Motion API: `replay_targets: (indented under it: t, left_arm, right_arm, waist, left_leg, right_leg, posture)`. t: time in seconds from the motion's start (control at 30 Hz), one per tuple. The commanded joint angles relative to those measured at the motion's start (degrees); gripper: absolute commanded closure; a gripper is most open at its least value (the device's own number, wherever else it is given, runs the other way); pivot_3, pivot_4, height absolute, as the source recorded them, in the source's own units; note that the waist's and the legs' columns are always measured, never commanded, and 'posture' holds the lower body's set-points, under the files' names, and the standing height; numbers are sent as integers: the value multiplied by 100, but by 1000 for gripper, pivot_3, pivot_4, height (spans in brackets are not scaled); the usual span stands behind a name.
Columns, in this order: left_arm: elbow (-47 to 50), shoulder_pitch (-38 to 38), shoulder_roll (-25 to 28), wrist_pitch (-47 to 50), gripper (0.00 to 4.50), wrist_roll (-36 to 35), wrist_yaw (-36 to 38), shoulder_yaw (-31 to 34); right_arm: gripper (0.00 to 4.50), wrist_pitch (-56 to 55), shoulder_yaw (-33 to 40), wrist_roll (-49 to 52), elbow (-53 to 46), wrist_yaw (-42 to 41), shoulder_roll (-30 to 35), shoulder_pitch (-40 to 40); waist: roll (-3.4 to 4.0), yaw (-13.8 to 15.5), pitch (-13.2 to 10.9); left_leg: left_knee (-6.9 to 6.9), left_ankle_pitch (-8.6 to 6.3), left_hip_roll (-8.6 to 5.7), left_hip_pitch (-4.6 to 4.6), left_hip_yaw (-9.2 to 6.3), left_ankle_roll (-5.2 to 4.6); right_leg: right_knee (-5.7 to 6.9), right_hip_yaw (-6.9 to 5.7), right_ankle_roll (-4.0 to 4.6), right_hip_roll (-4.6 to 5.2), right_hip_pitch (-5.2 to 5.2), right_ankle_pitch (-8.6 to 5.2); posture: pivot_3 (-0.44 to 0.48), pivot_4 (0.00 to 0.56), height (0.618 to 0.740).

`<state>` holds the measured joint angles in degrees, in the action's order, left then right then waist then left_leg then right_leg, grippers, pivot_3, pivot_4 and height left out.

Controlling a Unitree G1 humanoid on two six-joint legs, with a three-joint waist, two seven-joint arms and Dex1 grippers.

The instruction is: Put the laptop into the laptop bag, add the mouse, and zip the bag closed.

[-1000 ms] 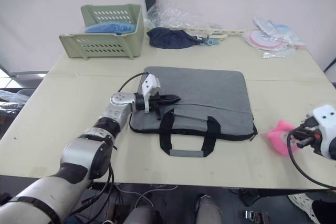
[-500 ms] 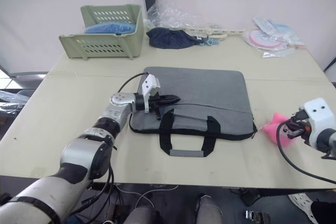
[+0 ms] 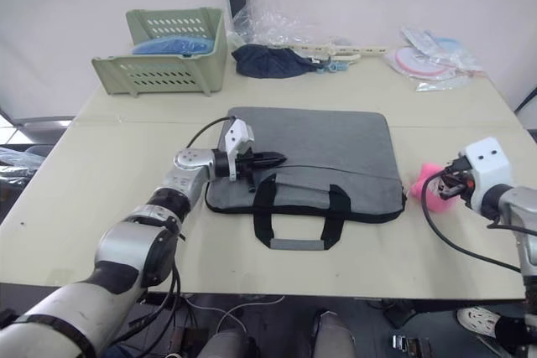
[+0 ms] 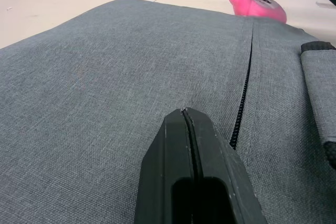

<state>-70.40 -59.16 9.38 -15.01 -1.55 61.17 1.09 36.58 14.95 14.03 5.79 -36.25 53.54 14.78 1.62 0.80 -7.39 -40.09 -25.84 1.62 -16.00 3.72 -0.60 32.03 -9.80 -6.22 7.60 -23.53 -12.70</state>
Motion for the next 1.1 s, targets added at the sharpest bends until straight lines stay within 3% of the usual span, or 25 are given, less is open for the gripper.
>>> replay_targets:
  t: [0.03,0.47,1.0,1.07,1.1]
  left_arm:
    - [-442,478,-67,185,4500,423,178,-353]
    - [-424,514,-64,188,4500,417,215,-354]
    - [-417,506,-84,196,4500,428,231,-370]
    - [-418,500,-88,198,4500,423,217,-364]
    - [-418,499,-89,196,4500,424,213,-364]
  right_arm:
    - [4489,-385,-19,-236,344,216,-24,518]
    - [4489,-615,-233,-392,732,198,-224,1175]
    - [4489,-592,-197,-401,715,175,-325,1108]
    - [3748,-557,-171,-379,700,179,-338,1087]
    - [3609,-533,-151,-355,681,170,-345,1070]
  waist:
    - [4,-12,2]
    - [30,-48,18]
    - [32,-71,20]
    - [32,-70,20]
    - [32,-69,20]
  left_leg:
    - [0,0,0,1,0,0]
    - [0,0,0,0,-1,0]
    - [0,0,1,0,-1,0]
    - [0,0,1,0,-1,0]
    - [0,0,1,0,-1,0]
  right_leg:
    - [0,0,0,0,0,0]
    - [1,0,-1,0,0,1]
    - [1,0,-2,1,0,1]
    - [1,0,-2,1,0,1]
    - [0,0,-2,1,0,1]
  posture:
    - [0,150,740]
    - [0,150,740]
    - [0,150,740]
    - [0,150,740]
    - [0,150,740]
